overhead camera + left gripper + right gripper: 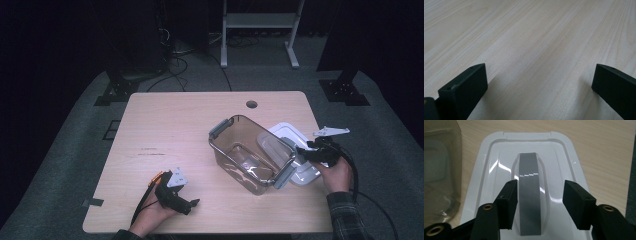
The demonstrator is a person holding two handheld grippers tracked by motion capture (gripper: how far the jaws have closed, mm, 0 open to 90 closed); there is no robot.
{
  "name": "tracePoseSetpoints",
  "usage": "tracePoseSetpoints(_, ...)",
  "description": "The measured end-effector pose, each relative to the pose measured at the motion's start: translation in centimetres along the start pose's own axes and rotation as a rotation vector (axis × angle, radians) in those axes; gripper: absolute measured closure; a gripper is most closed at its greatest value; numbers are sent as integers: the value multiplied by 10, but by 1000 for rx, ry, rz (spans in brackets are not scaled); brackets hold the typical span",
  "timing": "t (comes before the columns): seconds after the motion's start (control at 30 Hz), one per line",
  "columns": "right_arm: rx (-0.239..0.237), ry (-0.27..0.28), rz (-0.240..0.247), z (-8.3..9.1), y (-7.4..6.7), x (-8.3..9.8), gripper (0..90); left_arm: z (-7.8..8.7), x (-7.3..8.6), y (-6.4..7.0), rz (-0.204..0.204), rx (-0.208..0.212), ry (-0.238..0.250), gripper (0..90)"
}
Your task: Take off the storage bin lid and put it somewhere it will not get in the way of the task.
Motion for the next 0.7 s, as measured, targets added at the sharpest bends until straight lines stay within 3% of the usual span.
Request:
tracePoseSetpoints(0.37,59,20,12,19,-3,13,277,0,0,0,2,0,1,0)
tracePoseSetpoints(0.7,23,44,-40,41,-6,27,128,0,0,0,2,0,2,0)
Point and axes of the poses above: each handheld gripper's, and its own axes: z roughly backward along the jaws, x roughly out of its underside, y roughly to its right, the point moved 4 cm from there along -z, roughly forward along the jaws, and after that the axes turned 15 degrees about -z, right-handed, at the moved point
